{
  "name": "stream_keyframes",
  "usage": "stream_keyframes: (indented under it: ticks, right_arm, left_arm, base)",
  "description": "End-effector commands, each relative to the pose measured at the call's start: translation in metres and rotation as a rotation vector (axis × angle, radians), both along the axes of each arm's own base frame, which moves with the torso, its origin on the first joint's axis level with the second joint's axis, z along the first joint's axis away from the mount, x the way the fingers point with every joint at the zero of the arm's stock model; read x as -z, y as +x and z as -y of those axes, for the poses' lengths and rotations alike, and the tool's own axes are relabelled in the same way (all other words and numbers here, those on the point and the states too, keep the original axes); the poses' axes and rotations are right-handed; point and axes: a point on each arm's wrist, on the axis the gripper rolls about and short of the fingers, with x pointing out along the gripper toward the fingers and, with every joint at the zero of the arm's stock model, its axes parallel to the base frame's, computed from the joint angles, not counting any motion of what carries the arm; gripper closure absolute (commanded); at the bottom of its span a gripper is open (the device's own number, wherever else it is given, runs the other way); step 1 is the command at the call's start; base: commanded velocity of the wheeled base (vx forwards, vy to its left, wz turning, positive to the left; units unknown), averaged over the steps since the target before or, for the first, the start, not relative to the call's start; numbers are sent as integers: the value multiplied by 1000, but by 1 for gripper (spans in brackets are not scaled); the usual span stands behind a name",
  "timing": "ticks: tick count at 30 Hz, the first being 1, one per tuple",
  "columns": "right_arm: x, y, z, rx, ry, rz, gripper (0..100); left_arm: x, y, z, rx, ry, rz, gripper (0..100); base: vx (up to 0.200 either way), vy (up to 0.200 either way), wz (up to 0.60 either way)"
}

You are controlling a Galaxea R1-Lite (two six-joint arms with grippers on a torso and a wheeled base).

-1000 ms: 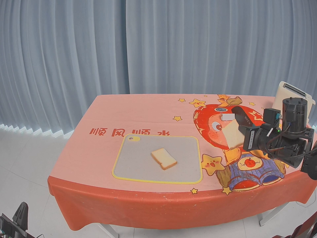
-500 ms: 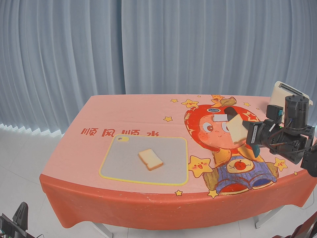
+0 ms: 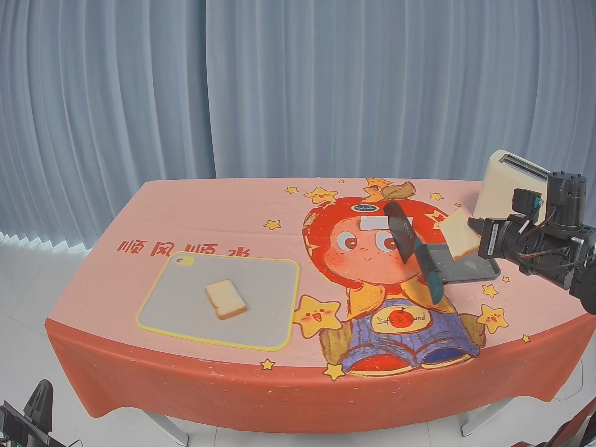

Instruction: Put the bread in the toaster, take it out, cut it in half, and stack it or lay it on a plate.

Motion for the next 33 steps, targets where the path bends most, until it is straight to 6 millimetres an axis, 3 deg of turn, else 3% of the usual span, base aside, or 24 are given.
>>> stream_keyframes:
  ticks: [1, 11, 23, 33]
  right_arm:
    - [5, 8, 8, 32, -4, -19, 100]
    - [23, 24, 14, 5, 10, -86, 100]
    - [57, 42, -14, -31, 33, -140, 100]
    - [70, 53, -18, 22, 35, -163, 100]
  left_arm:
    - [5, 1, 0, 0, 0, -9, 100]
    - [5, 1, 0, 1, 0, -7, 100]
    - [5, 1, 0, 1, 0, -7, 100]
    - [5, 1, 0, 1, 1, -7, 100]
  base:
    - [0, -200, 0]
    - [0, -40, 0]
    - [0, 0, 0]
    - [0, 0, 0]
